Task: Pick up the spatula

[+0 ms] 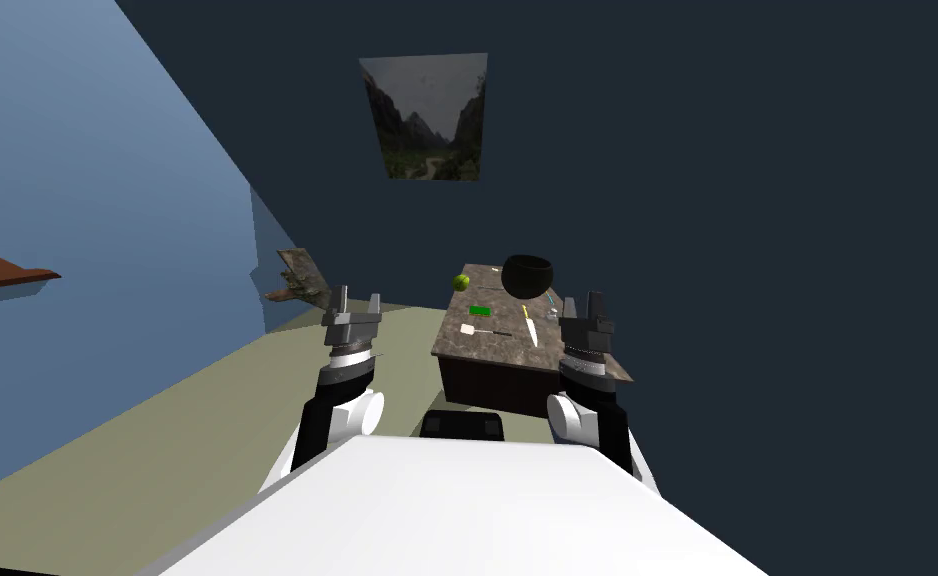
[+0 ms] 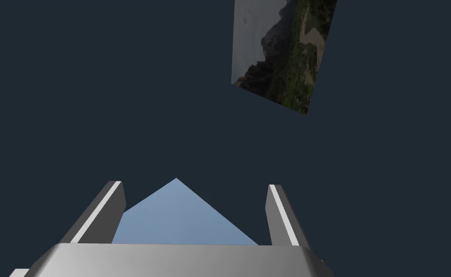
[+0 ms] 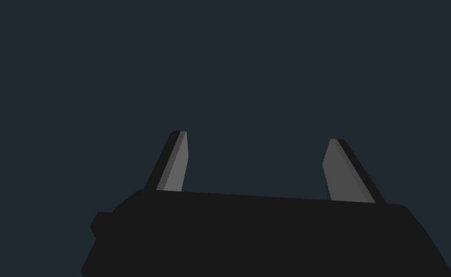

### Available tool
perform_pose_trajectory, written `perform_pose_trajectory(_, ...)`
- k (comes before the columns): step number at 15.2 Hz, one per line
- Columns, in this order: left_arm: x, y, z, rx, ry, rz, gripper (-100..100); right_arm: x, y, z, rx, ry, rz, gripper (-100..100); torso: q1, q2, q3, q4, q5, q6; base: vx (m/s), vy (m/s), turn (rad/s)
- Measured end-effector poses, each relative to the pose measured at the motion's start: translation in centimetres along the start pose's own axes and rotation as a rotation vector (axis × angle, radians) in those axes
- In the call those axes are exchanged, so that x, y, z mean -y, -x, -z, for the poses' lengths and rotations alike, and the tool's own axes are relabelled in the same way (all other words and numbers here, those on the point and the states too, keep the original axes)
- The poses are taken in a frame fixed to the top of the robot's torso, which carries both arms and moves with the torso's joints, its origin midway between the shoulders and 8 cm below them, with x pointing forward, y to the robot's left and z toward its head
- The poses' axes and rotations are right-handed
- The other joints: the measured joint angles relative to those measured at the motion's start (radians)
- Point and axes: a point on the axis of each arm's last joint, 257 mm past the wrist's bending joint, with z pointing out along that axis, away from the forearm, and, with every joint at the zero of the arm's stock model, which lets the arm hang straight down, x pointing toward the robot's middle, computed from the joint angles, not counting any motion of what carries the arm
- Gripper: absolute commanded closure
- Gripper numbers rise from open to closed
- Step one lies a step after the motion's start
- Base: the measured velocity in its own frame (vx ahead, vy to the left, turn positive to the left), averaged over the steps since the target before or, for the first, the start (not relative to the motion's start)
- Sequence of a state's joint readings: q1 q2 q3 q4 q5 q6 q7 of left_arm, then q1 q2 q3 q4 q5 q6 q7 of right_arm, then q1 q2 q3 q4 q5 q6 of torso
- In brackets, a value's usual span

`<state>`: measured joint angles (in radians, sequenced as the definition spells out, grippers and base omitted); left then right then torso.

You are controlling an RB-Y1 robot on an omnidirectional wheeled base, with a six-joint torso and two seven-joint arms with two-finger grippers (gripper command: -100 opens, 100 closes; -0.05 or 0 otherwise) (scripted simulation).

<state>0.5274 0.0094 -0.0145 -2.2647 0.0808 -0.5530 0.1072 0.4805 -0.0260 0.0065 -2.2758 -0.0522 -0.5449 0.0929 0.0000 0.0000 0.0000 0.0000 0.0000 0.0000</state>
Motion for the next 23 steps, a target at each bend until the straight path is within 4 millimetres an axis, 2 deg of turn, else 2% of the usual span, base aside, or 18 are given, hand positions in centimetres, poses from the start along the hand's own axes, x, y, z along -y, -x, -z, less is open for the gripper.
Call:
perform_pose_trajectory(9, 0.0, 0.0, 0.0, 0.000, 0.000, 0.000, 0, 2.4, -1.6, 1.6, -0.162, -0.068, 0.078, -100, 0.003, 0.001, 0.001, 0.000, 0.001, 0.000, -0.010, 0.043, 0.069)
perform_pose_trajectory(23, 0.0, 0.0, 0.0, 0.000, 0.000, 0.000, 0, 7.9, -3.2, 7.0, -0.463, -0.237, 0.236, -100, 0.004, 0.001, 0.001, 0.000, 0.001, 0.000, -0.008, 0.059, 0.092)
